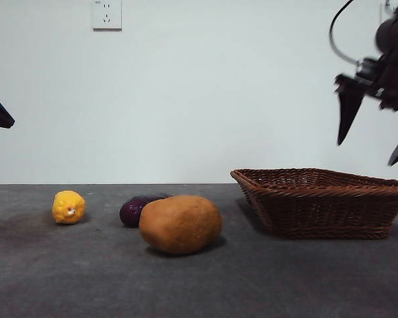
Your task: Help me put the vegetables on the table into the basket
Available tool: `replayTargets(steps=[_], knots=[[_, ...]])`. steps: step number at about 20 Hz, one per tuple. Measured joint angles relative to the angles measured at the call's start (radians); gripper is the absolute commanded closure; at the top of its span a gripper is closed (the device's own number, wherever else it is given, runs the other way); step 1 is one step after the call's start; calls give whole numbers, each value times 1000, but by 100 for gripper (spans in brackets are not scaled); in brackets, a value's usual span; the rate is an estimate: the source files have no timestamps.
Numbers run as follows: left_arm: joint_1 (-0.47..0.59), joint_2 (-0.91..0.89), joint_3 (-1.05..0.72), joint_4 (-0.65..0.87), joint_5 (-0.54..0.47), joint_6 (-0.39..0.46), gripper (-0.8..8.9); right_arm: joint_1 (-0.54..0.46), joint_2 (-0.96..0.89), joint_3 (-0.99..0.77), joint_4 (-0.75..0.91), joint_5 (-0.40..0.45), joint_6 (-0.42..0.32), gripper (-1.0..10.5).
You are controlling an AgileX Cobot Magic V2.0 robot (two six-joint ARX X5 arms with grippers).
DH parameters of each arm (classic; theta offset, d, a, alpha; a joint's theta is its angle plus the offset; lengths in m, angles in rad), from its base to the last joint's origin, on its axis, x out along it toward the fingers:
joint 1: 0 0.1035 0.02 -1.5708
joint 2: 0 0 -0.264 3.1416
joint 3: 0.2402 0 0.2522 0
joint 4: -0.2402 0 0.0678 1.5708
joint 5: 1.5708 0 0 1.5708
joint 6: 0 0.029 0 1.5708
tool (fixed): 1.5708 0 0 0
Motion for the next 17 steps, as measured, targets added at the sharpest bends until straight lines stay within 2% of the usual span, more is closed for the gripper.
replayTargets(steps=[4,7,8,10,11,17], knots=[[0,1,0,-2,0,1,818,37,135,98,-57,58,-41,506],[0,1,0,-40,1,8,818,49,189,107,-61,69,-60,528],[0,1,0,-58,0,14,818,49,199,107,-61,70,-66,617],[0,1,0,-92,1,35,818,49,207,107,-66,71,-78,888],[0,1,0,-104,1,43,818,48,208,107,-67,72,-87,969],[0,3,11,-135,10,49,818,46,208,113,-116,60,-137,959]])
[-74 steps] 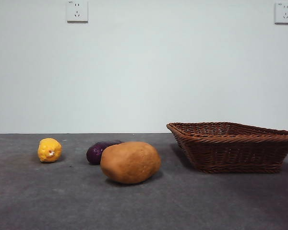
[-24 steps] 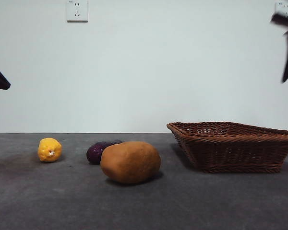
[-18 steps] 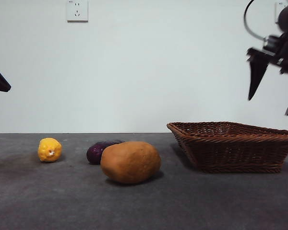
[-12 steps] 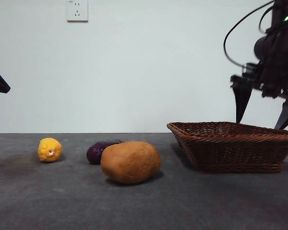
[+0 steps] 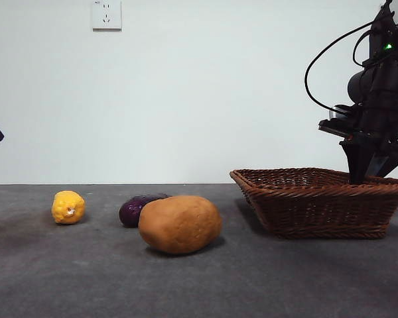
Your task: Help me put the vegetables on the table into the basket
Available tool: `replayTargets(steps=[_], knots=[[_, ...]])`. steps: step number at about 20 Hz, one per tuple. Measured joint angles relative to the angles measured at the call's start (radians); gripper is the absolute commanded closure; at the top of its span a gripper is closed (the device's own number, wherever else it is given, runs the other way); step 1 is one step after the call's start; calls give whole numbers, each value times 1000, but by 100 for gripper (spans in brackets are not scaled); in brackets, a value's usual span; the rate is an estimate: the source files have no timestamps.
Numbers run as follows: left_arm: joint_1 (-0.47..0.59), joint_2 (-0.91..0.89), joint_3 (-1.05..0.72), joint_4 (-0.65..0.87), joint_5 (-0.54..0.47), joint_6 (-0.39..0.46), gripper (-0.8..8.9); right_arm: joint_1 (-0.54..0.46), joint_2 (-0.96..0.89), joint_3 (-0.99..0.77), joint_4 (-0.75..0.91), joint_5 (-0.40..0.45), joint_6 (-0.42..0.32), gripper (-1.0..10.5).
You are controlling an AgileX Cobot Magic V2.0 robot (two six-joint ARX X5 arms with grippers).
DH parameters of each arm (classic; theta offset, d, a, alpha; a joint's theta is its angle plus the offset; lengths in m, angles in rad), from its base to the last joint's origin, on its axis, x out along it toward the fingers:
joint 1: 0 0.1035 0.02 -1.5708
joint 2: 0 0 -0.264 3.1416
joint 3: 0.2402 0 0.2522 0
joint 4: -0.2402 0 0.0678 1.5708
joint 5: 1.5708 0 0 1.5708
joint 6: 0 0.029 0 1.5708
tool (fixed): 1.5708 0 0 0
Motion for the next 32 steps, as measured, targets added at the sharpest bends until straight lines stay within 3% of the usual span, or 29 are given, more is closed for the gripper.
replayTargets(steps=[6,9,13,15,24,32], knots=[[-2,139,203,-153,-43,48,798,0,-125,9,-83,-10,0,959],[-17,270,339,-234,-146,80,499,0,-274,9,-125,-10,-11,959],[-50,462,546,-292,-314,90,450,0,-451,9,-206,-7,-35,959],[-68,572,645,-343,-397,90,304,0,-529,9,-219,-7,-38,959],[-173,992,1033,-544,-513,91,305,5,-744,9,-220,-8,-40,959],[-209,1135,1073,-552,-571,77,314,42,-787,9,-220,-18,-39,959]])
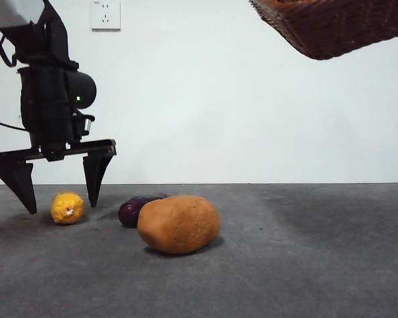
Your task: Help me put the vegetables on the table into the basket
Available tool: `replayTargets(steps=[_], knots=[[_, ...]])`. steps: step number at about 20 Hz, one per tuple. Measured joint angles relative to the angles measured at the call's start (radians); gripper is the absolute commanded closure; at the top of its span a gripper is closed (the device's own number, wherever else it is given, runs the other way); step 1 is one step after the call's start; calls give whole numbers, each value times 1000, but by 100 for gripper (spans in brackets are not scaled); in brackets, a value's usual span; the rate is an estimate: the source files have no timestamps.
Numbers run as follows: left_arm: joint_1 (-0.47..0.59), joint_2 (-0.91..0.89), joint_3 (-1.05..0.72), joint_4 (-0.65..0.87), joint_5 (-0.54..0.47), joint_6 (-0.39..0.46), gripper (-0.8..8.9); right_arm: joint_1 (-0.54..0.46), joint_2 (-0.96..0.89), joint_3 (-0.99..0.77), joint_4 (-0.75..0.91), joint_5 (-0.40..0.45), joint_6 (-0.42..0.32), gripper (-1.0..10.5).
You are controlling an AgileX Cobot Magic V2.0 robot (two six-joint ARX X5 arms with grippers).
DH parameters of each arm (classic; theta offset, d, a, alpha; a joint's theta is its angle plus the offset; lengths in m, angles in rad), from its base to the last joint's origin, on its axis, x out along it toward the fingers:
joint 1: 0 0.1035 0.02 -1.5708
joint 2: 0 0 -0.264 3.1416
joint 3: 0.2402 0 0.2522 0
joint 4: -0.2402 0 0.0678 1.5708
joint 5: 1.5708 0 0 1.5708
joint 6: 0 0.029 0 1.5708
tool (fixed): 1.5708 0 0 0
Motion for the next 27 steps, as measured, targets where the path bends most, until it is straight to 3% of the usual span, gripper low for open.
replayTargets(steps=[5,12,14,19,24,27], knots=[[-9,4,1,11,-42,-13,323,23,0,0,0,0,0,959],[-9,4,1,5,-42,-13,656,23,0,0,0,0,0,959],[-9,4,1,5,-42,-2,825,23,0,0,0,0,0,959],[-9,1,2,6,-3,38,826,23,0,0,0,23,19,959],[-15,-145,3,70,220,38,827,23,3,-6,0,126,77,959],[-73,-256,12,101,319,38,826,23,9,-59,0,175,93,959]])
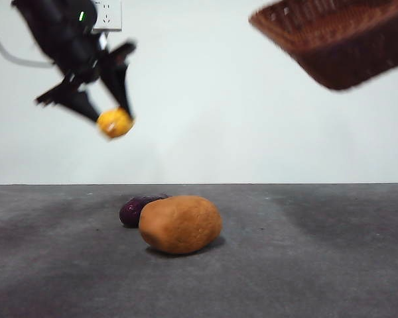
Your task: Help me put the vegetables on the table into the basket
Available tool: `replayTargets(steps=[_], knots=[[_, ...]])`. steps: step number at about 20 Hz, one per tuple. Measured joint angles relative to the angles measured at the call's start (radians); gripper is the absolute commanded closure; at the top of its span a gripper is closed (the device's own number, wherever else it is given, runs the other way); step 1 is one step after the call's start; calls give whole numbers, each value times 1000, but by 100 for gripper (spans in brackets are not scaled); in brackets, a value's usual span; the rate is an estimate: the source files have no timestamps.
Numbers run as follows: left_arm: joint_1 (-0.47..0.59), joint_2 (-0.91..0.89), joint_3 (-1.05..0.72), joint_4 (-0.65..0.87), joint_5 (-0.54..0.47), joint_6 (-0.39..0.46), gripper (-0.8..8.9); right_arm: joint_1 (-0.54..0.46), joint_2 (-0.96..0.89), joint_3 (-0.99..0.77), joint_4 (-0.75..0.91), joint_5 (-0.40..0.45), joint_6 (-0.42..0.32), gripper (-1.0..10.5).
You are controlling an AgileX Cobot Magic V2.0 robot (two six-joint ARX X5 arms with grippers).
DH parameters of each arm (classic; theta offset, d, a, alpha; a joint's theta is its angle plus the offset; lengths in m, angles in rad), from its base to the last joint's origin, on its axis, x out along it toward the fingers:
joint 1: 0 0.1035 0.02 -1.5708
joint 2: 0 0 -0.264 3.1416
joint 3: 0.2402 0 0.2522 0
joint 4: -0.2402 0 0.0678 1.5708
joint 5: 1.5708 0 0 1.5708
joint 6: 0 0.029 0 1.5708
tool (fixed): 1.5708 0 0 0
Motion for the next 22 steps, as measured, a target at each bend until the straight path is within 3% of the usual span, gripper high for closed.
replayTargets(steps=[5,8,12,18,19,22], knots=[[-177,-120,0,66,7,-33,826,0,15,-214,40,28,44,959],[-320,-131,0,94,-13,-45,826,5,17,-317,91,3,79,959],[-462,-68,0,201,-27,-108,826,58,17,-335,103,-13,103,959],[-544,3,0,214,-53,-161,810,122,17,-335,99,-18,121,959],[-547,6,0,213,-82,-163,767,129,17,-335,96,-18,121,959],[-546,7,0,214,-128,-171,312,143,17,-335,89,-19,121,959]])
